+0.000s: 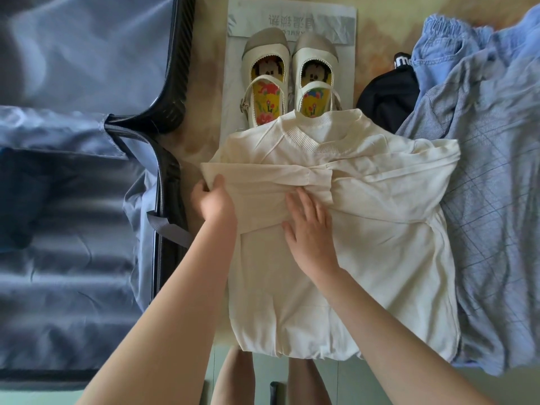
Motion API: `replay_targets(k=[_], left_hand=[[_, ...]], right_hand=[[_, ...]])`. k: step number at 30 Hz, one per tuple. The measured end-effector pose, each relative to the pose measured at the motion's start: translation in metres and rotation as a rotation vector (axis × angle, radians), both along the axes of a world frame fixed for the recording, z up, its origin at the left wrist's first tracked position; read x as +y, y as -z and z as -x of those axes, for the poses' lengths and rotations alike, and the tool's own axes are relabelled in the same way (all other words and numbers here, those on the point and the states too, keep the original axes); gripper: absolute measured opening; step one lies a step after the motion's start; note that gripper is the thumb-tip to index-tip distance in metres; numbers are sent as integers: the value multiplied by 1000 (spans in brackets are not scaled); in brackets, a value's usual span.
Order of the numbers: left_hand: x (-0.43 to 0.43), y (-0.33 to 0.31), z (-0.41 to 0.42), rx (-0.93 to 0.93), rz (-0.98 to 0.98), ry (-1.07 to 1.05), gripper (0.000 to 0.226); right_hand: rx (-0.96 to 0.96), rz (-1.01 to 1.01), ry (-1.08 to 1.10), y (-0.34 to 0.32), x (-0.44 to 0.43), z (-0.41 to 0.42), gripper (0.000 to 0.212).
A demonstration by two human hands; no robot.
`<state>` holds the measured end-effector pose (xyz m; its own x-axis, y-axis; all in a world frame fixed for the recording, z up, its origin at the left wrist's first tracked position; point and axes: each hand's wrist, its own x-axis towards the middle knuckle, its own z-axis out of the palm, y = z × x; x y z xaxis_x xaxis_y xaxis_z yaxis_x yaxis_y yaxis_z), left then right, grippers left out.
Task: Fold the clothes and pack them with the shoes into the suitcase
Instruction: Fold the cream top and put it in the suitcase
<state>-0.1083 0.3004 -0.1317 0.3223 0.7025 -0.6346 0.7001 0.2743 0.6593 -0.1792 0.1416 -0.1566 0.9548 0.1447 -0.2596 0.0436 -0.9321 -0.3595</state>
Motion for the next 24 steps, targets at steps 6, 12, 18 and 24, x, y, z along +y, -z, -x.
replay_targets(k=[6, 12, 18, 24], left_hand=[[-6, -13, 15, -122, -48, 12, 15], [-1, -14, 8, -201, -92, -15, 32], [4, -17, 2, -17, -15, 235, 52], [13, -11, 32, 50, 11, 316, 49]], right_hand=[[86, -91, -28, -4, -4, -7, 52], [112, -56, -66, -9, 3, -6, 54], [54, -111, -26, -12, 4, -1, 51], [19, -174, 79, -17, 11, 29, 46]])
